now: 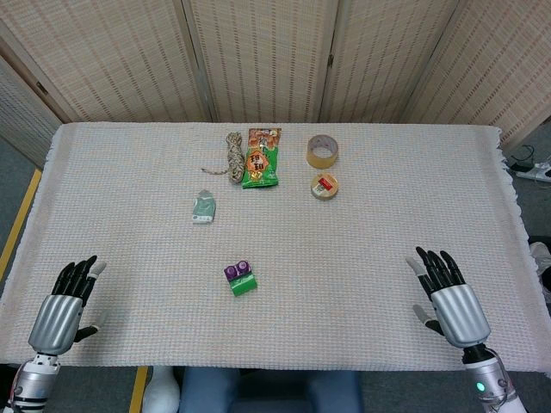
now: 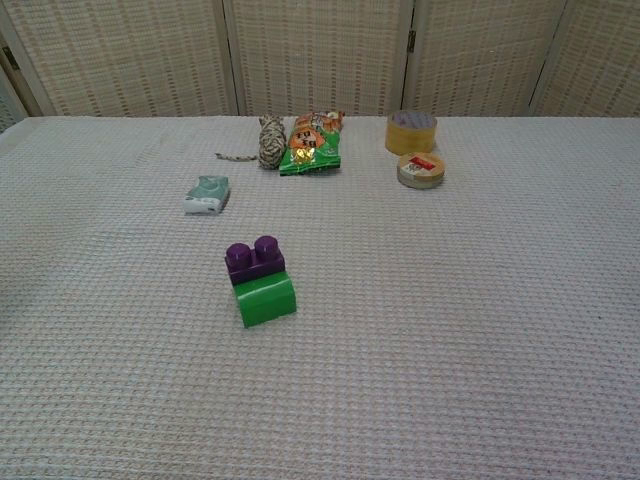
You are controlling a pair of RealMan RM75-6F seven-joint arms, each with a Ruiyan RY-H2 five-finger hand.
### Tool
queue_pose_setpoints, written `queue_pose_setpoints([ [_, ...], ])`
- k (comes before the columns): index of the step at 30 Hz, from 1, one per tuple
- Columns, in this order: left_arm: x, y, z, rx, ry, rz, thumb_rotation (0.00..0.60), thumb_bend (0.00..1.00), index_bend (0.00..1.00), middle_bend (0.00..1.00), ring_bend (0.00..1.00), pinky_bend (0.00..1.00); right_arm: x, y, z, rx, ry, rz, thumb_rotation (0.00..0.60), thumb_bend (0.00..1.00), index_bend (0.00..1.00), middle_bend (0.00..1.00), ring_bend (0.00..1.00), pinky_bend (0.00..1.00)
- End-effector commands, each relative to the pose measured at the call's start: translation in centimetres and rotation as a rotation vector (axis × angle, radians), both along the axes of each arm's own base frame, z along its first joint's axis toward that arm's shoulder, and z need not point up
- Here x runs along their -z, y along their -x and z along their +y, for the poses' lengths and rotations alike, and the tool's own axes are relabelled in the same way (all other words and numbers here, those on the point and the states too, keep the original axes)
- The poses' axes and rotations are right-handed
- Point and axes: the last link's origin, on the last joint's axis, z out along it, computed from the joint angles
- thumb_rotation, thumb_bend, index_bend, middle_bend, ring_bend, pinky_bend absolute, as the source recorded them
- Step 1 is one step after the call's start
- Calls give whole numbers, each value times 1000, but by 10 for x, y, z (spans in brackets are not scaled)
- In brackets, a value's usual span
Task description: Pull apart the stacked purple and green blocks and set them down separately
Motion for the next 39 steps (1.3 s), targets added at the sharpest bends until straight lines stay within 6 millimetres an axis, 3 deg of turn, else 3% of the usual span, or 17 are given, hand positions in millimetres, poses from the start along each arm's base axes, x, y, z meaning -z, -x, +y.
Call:
queue_pose_setpoints([
  [1,1,0,0,3,3,3,600,365,0,0,0,0,0,0,0,1,-1,1,600,332,0,0,0,0],
  [7,8,-5,-1,32,48,-25,600,364,6,0,0,0,-8,0,5,-6,33,-12,600,332,0,0,0,0],
  [10,18,-10,1,53,89,-93,600,364,74,0,0,0,-14,0,9,-10,52,-33,600,331,0,0,0,0],
  [15,52,-37,12,78,176,-328,600,363,254,0,0,0,-15,-1,7,-20,74,-44,600,332,0,0,0,0],
  [19,69,-63,26,46,216,-415,600,358,310,0,0,0,-13,-1,5,-21,74,-49,600,332,0,0,0,0],
  [26,99,-116,55,20,265,-445,600,349,310,0,0,0,-17,2,-1,-1,81,-63,600,332,0,0,0,0],
  [39,150,-174,73,37,307,-417,600,348,332,0,0,0,-29,7,-4,19,90,-108,600,332,0,0,0,0],
])
